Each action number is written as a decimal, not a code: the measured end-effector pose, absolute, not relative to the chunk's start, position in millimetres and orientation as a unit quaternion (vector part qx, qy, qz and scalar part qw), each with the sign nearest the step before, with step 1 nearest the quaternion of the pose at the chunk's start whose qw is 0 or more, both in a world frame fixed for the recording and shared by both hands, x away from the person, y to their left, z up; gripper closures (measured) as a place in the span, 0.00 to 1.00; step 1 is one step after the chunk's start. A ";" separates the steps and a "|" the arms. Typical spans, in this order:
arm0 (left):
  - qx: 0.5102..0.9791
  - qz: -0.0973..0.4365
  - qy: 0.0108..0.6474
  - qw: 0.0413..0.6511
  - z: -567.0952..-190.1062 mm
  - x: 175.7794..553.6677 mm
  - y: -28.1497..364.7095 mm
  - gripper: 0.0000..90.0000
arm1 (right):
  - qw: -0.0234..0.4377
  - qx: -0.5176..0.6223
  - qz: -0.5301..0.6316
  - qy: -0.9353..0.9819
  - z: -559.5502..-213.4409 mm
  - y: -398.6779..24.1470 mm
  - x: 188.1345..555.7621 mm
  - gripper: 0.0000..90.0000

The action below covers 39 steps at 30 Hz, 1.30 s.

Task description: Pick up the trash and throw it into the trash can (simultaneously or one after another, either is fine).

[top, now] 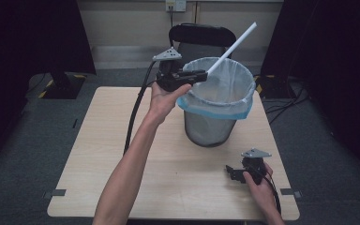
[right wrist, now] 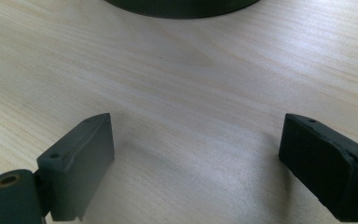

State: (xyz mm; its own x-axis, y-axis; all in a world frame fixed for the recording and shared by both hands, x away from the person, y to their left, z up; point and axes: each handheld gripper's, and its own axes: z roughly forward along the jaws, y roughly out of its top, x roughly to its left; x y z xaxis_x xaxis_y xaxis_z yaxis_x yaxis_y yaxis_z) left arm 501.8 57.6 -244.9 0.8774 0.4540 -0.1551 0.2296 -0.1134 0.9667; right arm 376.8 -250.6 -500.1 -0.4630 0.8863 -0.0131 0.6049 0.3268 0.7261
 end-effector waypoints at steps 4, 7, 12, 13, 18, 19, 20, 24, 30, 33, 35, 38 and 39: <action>0.743 0.088 0.232 0.622 -245.4 502.1 55.0 0.71 | 0.210 0.474 0.335 0.787 -500.1 -250.6 376.8 0.10; 0.745 0.089 0.226 0.621 -244.7 499.9 54.1 0.61 | 0.210 0.474 0.335 0.787 -500.1 -250.6 376.8 0.10; 0.741 0.107 0.238 0.619 -243.8 499.3 56.7 0.37 | 0.210 0.474 0.335 0.787 -500.1 -250.6 376.8 0.10; 0.738 0.108 0.244 0.620 -244.0 499.8 57.7 0.32 | 0.210 0.474 0.335 0.787 -500.1 -250.6 376.8 0.10; 0.732 0.103 0.253 0.624 -245.3 501.4 64.6 0.20 | 0.210 0.474 0.335 0.787 -500.1 -250.6 376.8 0.10; 0.732 0.102 0.255 0.624 -245.7 501.2 65.9 0.19 | 0.210 0.474 0.335 0.787 -500.1 -250.6 376.8 0.10; 0.733 0.104 0.256 0.622 -246.2 500.9 67.4 0.20 | 0.210 0.474 0.335 0.787 -500.1 -250.6 376.8 0.10; 0.729 0.103 0.263 0.624 -248.8 500.3 72.9 0.19 | 0.210 0.474 0.335 0.787 -500.1 -250.6 376.8 0.10; 0.727 0.108 0.263 0.625 -245.1 497.7 86.8 0.18 | 0.210 0.474 0.335 0.787 -500.1 -250.6 376.8 0.10; 0.725 0.113 0.269 0.624 -243.2 496.9 98.2 0.18 | 0.210 0.474 0.335 0.787 -500.1 -250.6 376.8 0.10; 0.721 0.118 0.274 0.625 -242.6 496.7 105.4 0.18 | 0.210 0.474 0.335 0.787 -500.1 -250.6 376.8 0.10; 0.720 0.115 0.276 0.626 -243.0 494.8 113.1 0.18 | 0.210 0.474 0.335 0.787 -500.1 -250.6 376.8 0.10; 0.724 0.118 0.273 0.622 -243.7 493.3 114.9 0.18 | 0.210 0.474 0.335 0.787 -500.1 -250.6 376.8 0.10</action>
